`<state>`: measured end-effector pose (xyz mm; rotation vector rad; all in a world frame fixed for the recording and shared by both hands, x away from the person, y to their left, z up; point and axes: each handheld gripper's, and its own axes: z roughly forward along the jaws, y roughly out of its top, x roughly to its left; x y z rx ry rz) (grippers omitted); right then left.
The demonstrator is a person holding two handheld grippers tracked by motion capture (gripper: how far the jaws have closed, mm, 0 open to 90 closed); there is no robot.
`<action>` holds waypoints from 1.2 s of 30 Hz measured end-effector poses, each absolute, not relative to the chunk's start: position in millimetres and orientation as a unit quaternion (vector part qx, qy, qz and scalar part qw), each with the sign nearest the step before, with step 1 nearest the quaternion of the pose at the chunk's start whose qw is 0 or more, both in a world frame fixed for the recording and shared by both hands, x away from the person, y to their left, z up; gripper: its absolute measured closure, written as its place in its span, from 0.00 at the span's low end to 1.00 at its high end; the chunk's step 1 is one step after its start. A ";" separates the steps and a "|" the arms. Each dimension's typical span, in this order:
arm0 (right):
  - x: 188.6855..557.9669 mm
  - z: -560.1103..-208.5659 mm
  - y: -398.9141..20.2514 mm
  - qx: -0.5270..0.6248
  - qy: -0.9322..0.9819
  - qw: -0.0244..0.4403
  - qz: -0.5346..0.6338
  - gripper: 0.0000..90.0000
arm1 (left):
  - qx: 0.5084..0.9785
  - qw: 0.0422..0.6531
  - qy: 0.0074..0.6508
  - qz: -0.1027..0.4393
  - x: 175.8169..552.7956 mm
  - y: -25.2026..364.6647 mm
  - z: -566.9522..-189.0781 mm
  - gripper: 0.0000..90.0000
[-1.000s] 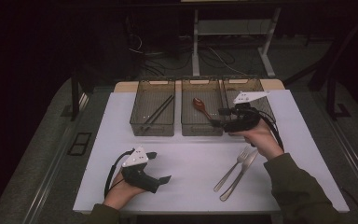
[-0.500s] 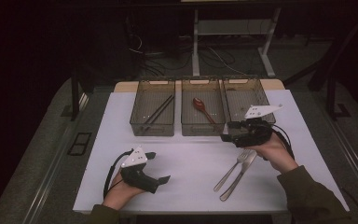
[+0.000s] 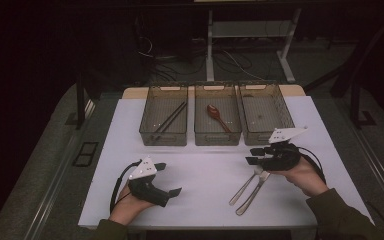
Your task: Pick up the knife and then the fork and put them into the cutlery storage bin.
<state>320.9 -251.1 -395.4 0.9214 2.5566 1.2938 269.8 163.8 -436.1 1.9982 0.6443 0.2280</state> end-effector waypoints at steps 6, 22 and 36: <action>312.7 -405.0 -259.5 0.303 0.863 0.068 0.399 0.86 | 0.825 0.490 0.265 0.099 269.2 163.2 -435.2 0.00; 305.2 -434.8 -251.9 0.283 0.909 0.050 0.301 0.99 | 0.826 0.488 0.265 0.098 269.0 161.8 -436.0 0.00; 302.7 -433.4 -248.2 0.263 0.928 0.048 0.260 0.99 | 0.828 0.487 0.262 0.097 268.7 160.4 -436.3 0.00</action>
